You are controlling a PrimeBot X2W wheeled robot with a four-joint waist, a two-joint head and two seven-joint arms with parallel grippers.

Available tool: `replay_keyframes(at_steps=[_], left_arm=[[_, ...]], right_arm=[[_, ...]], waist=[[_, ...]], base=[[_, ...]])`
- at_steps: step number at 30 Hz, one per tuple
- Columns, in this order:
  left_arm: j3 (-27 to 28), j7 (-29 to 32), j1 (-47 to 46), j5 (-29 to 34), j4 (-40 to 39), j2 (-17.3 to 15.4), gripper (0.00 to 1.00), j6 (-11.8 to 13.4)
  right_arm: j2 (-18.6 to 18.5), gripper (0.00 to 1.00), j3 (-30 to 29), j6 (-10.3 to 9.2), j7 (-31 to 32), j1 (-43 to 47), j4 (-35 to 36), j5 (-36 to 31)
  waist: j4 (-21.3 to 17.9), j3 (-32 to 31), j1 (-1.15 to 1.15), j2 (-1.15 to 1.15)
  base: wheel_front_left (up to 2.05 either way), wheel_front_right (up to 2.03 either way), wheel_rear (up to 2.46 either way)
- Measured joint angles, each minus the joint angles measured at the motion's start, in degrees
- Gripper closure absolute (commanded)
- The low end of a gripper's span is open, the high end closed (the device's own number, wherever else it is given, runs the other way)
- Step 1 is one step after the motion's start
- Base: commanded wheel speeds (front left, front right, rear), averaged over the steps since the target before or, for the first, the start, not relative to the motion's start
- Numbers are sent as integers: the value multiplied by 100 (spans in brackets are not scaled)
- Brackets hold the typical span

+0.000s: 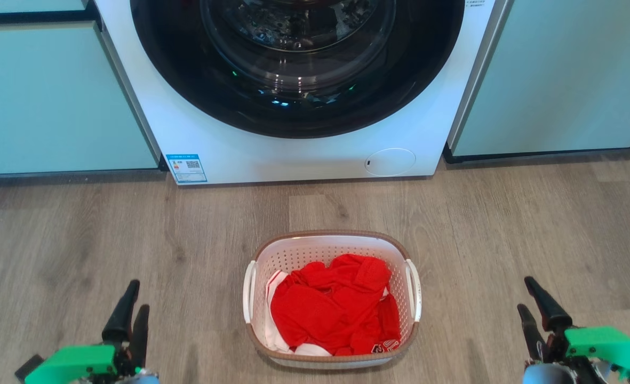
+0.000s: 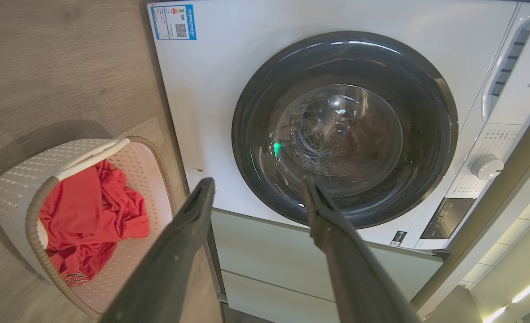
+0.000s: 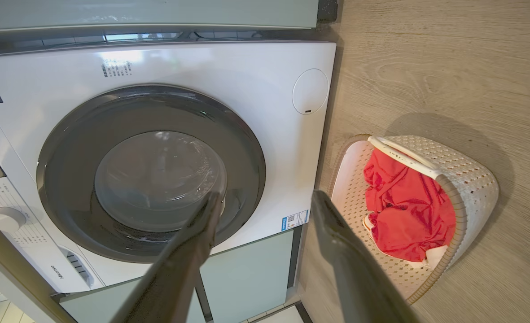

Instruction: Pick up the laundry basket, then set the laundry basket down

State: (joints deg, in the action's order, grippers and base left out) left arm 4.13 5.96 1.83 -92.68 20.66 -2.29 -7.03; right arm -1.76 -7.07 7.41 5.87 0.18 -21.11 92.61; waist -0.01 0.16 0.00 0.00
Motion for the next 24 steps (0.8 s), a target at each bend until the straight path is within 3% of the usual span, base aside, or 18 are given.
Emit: replay_keyframes(at_steps=[9, 24], left_arm=[[-69, -152, 41, 136, -129, 20, 0, -1], [-163, -394, 42, 816, -483, 21, 0, 57]], right_arm=[[1, 0, 133, 0, -132, 16, 32, -52], [1, 0, 203, 0, -366, 15, 208, -711]], waist=[[-8, -8, 0, 0], [-15, -20, 0, 0]], base=[[0, 0, 0], [0, 0, 0]])
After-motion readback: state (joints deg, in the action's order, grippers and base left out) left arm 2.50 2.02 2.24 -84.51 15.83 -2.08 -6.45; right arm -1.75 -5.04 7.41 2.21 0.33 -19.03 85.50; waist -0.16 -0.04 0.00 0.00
